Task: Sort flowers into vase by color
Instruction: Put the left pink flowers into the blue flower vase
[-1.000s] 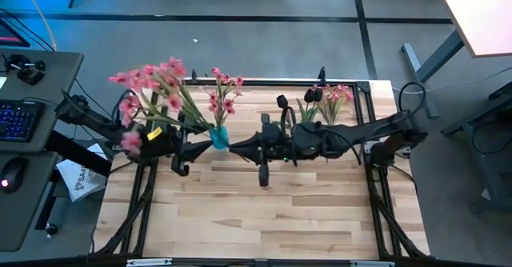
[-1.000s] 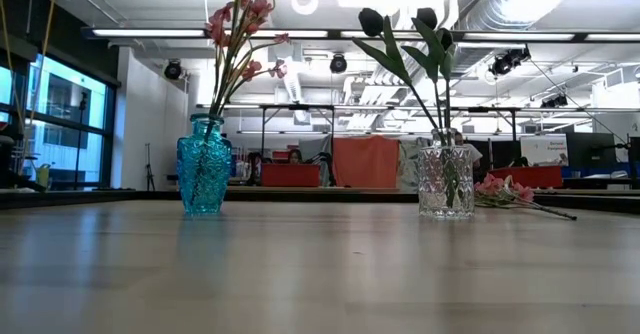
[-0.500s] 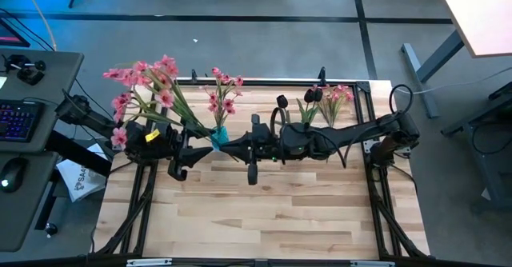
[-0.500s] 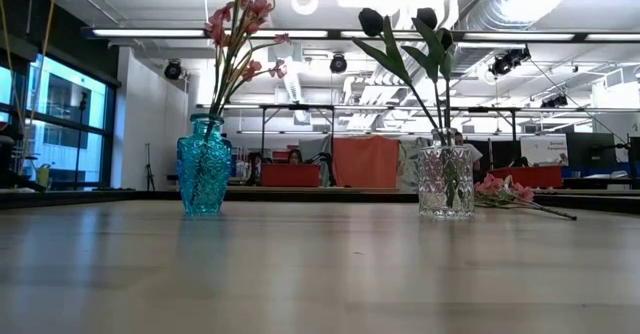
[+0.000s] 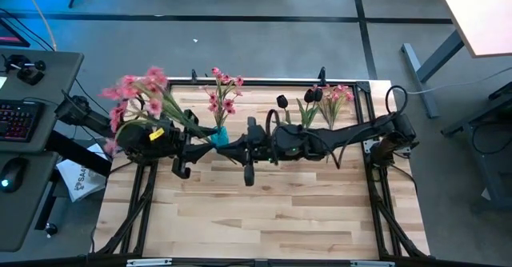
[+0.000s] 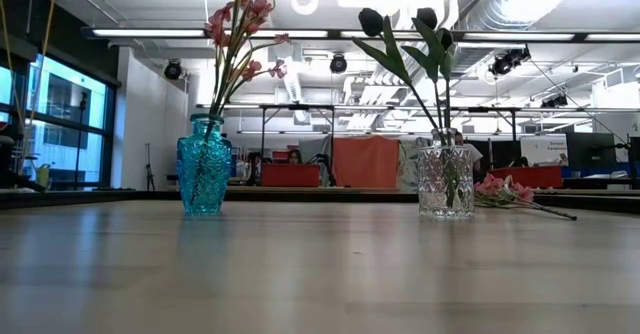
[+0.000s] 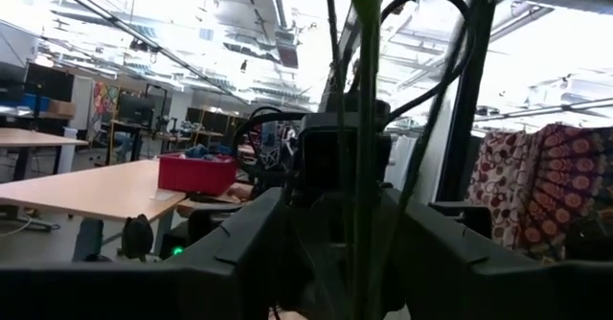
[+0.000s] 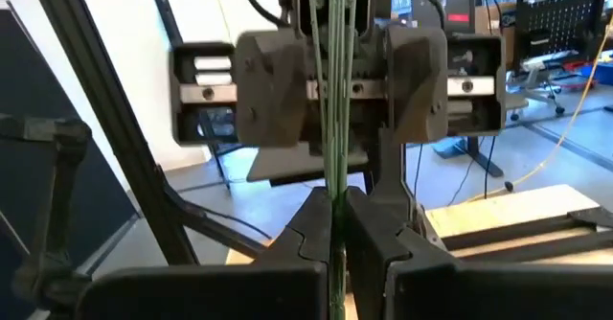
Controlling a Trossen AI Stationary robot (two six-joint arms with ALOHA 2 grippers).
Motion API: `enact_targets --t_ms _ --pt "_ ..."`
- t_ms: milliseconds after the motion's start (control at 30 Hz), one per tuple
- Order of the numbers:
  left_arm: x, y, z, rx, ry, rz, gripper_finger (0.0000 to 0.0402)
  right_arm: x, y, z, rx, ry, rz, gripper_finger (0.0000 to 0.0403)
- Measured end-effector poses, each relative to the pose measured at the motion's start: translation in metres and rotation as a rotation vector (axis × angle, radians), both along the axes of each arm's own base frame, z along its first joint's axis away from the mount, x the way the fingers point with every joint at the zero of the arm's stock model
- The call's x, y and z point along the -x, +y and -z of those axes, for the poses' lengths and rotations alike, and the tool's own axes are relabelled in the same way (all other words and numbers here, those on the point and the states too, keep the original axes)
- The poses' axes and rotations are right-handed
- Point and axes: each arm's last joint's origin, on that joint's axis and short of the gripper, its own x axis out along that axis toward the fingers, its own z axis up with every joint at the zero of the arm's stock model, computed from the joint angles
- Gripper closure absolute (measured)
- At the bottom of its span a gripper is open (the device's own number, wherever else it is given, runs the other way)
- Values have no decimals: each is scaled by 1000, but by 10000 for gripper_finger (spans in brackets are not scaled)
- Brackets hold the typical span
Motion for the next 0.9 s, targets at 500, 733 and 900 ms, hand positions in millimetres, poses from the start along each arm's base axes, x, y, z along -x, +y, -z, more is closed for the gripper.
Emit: enact_targets --t_ms 500,733,900 --pt "12 6 -4 -20 25 -3 299 2 -1 -3 7 -1 3 398" --pt "14 7 -5 -16 14 -6 302 1 -6 -3 7 -1 13 398" --pt "9 5 -2 -25 32 -6 302 1 -8 -3 6 -1 5 398"
